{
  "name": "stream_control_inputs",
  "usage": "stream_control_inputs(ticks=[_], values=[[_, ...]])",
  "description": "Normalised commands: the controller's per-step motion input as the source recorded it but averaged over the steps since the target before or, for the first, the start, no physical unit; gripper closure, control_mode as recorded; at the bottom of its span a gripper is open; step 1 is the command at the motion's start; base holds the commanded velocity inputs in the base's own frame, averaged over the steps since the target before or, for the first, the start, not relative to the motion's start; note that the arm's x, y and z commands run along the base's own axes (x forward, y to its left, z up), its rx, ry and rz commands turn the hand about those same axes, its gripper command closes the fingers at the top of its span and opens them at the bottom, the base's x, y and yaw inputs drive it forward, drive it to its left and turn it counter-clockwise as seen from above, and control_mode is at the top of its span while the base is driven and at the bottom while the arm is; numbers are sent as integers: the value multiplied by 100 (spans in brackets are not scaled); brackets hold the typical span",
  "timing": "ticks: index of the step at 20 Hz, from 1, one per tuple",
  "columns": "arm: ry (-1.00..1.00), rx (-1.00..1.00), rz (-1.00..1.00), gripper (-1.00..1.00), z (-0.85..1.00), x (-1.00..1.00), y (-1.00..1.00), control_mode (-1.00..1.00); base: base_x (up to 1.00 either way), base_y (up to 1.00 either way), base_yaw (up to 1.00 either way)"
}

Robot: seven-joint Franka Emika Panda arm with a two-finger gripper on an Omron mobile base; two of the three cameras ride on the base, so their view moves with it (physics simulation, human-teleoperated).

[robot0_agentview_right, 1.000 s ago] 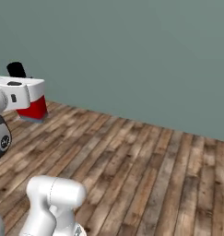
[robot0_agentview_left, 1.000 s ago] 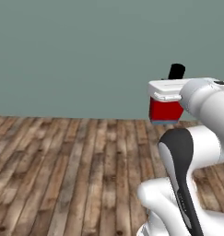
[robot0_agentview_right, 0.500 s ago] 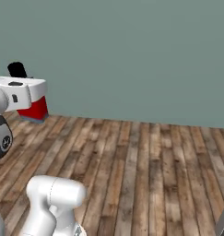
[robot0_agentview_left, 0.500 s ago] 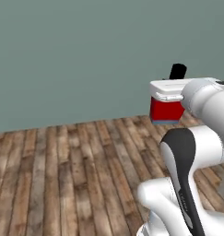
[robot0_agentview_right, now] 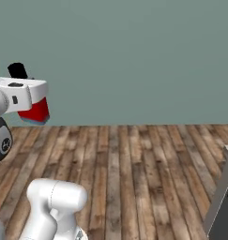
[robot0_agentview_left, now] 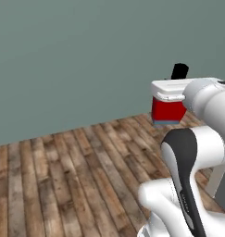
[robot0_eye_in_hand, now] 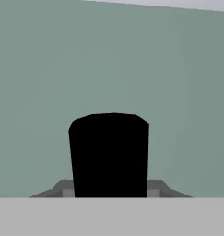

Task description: Open the cabinet directly in front. Then move the liquor and the cup to the dining counter with the jar on it.

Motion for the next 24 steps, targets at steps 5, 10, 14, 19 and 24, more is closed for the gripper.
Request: stream_control_inputs(ticks=[5, 10, 14, 19, 24], values=[[0, 0, 0, 100, 0, 0, 0, 100, 97, 26, -17], [0, 0, 0, 100, 0, 0, 0, 100, 100, 17, -16], [0, 0, 0, 100, 0, 0, 0, 100, 100, 16, -16], [0, 0, 0, 100, 0, 0, 0, 100, 100, 22, -18], [0, 0, 0, 100, 0, 0, 0, 100, 100, 30, -21]])
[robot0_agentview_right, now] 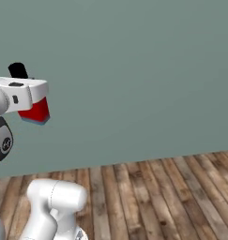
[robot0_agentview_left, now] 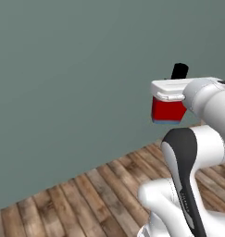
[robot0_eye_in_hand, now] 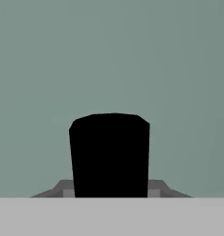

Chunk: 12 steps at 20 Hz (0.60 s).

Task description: Open the cabinet directly in front. Then move the liquor and the cup to the dining counter with the jar on it.

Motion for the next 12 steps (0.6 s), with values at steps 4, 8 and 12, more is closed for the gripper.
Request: stream_control_inputs(ticks=[4, 8, 12], values=[[0, 0, 0, 100, 0, 0, 0, 100, 100, 26, -31], [0, 0, 0, 100, 0, 0, 0, 100, 82, 11, -38], [0, 0, 0, 100, 0, 0, 0, 100, 71, 18, -44]])
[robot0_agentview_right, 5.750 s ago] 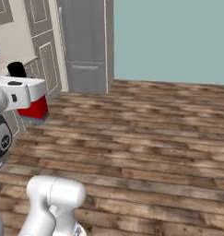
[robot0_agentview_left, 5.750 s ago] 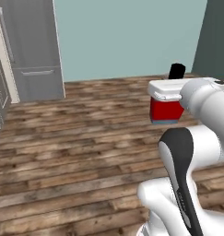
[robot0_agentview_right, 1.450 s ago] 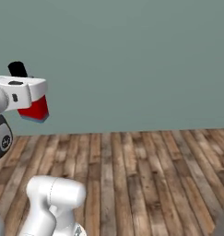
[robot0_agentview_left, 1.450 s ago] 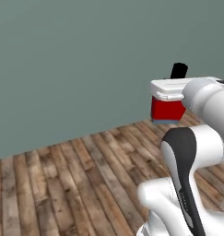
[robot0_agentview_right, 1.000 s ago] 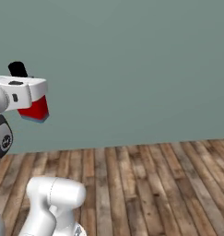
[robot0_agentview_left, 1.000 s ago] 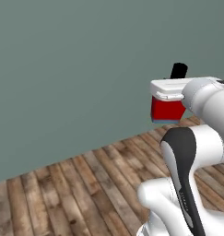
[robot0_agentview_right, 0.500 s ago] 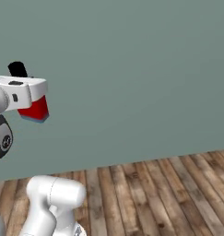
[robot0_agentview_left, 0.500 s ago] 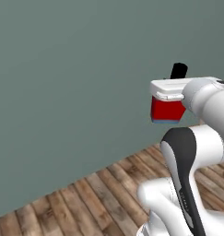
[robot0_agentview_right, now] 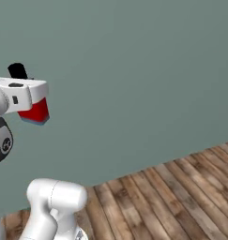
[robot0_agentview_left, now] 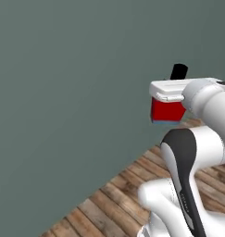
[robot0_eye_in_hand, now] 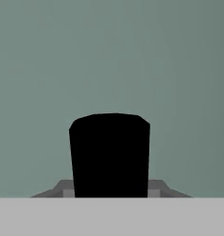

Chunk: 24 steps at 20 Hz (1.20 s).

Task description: Open the cabinet directly in front. Then move the liquor and the cup to the dining counter with the jar on it.

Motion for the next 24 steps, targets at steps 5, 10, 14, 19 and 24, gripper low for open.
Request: stream_control_inputs(ticks=[5, 10, 14, 19, 24], values=[[0, 0, 0, 100, 0, 0, 0, 100, 69, 20, -49], [0, 0, 0, 100, 0, 0, 0, 100, 66, 2, -54], [0, 0, 0, 100, 0, 0, 0, 100, 52, -7, -50], [0, 0, 0, 100, 0, 0, 0, 100, 57, -5, -48], [0, 0, 0, 100, 0, 0, 0, 100, 90, 21, -29]])
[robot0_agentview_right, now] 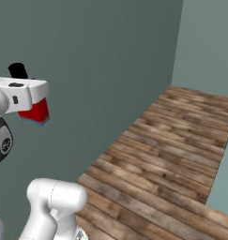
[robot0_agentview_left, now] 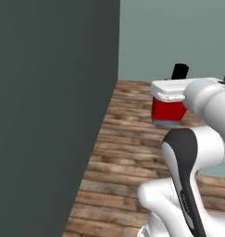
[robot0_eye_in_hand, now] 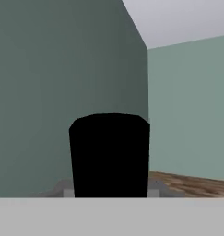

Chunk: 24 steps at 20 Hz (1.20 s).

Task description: Open the cabinet directly in front. Then move the liquor and the cup to the dining counter with the jar on it.

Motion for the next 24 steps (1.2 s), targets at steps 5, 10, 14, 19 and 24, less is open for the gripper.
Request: stream_control_inputs(ticks=[5, 10, 14, 19, 24], values=[[0, 0, 0, 100, 0, 0, 0, 100, 97, 23, -21], [0, 0, 0, 100, 0, 0, 0, 100, 100, 3, -24], [0, 0, 0, 100, 0, 0, 0, 100, 98, 0, -28], [0, 0, 0, 100, 0, 0, 0, 100, 95, 0, -27], [0, 0, 0, 100, 0, 0, 0, 100, 100, 11, -23]])
